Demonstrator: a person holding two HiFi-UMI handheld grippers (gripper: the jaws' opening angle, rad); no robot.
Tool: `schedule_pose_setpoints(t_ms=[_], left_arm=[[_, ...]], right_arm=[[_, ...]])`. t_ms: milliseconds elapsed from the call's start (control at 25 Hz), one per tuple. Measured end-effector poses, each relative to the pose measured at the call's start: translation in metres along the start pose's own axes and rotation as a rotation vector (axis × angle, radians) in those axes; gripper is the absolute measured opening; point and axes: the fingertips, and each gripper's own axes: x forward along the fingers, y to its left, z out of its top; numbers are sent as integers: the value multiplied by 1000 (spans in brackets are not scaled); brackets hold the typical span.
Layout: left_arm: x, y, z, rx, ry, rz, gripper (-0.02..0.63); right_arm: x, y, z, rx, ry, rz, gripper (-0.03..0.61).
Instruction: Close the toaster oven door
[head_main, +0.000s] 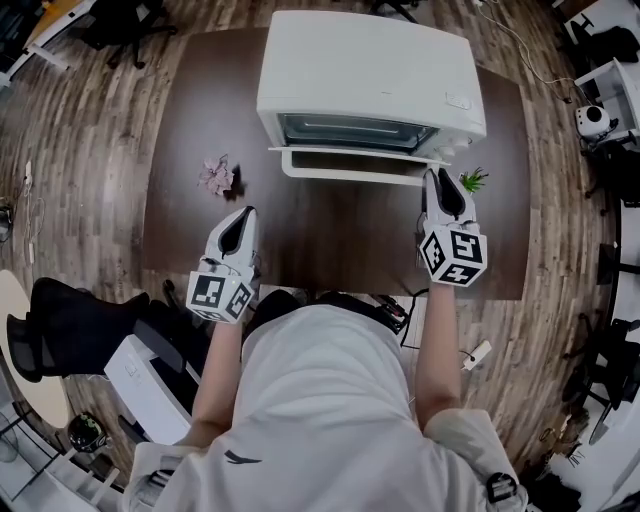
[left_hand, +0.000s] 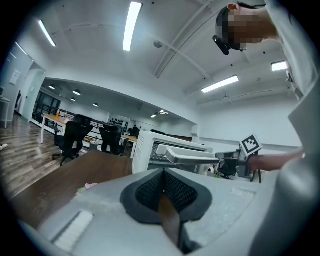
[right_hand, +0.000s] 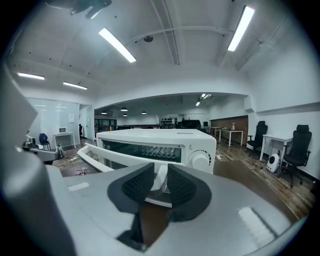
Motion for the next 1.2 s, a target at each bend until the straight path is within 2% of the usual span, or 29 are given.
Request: schedule_pose_setpoints(t_ms=[400, 720, 760, 880, 1000, 1200], left_arm=[[10, 2, -1, -18, 11, -7, -6], [8, 12, 3, -16, 4, 7, -6], [7, 13, 3, -14, 2, 8, -6], [5, 15, 7, -5, -3, 9, -6], [1, 19, 10, 7, -12, 19, -6], [-8, 28, 15, 44, -28, 43, -6]], right_arm=[[47, -15, 36, 14, -39, -17, 78], [51, -10, 42, -37, -96, -21, 31], [51, -8, 42, -54, -104, -24, 6], [41, -1, 42, -120, -120, -36, 2], [21, 9, 28, -133, -121, -24, 2], [-26, 27, -25, -118, -83, 7, 2]])
